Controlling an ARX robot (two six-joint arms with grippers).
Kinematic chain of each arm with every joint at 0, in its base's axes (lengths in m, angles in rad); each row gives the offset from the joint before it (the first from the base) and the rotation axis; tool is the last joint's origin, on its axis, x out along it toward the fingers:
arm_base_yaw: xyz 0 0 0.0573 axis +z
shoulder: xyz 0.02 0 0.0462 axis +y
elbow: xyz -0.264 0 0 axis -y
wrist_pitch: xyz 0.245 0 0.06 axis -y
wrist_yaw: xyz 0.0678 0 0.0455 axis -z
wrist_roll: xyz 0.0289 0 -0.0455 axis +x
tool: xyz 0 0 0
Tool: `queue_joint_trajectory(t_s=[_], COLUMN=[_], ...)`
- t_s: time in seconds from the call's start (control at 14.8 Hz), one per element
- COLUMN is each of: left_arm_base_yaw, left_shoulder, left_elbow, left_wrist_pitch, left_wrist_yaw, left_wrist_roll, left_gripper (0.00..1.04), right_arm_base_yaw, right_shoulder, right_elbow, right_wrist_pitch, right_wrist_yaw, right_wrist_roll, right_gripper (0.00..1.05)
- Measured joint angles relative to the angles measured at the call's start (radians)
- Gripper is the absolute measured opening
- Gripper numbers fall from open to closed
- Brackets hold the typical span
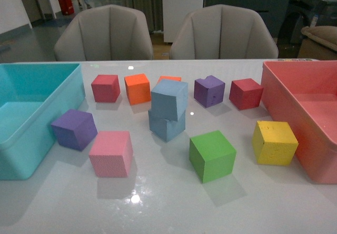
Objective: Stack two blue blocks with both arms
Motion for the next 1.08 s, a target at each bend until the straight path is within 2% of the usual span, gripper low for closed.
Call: queue_joint_trajectory(t_s=[0.13, 0.2, 0.54, 0.81, 0.88, 1.08], left_arm_base_yaw=[-0.001, 0.0, 0.0, 0.0, 0.0, 0.001], left_shoulder=[-0.063, -0.081, -0.222, -0.292, -0.38, -0.452], left_elbow=[-0.016, -0.043, -0.045, -0.045, -0.045, -0.045], left_wrist_pitch=[-0.047, -0.009, -0.165, -0.232, -0.367, -0.412], left_wrist_yaw=[0.0, -0.001, -0.001, 0.0, -0.001, 0.0], left_wrist_roll=[0.0, 0.0, 0.0, 0.0, 0.0, 0.0], left_gripper=[0.02, 0.02, 0.02, 0.02, 0.02, 0.02], right_arm_base_yaw=[0.0, 0.0, 0.0, 0.0, 0.0, 0.0], right_shoulder=[0.0, 0.0, 0.0, 0.0, 0.0, 0.0], right_elbow=[0.0, 0.0, 0.0, 0.0, 0.0, 0.0], right_wrist_pitch=[0.0, 0.0, 0.0, 0.0, 0.0, 0.0], right_wrist_yaw=[0.0, 0.0, 0.0, 0.0, 0.0, 0.0], right_wrist_roll=[0.0, 0.0, 0.0, 0.0, 0.0, 0.0], right_gripper=[0.98, 0.98, 0.98, 0.98, 0.98, 0.98])
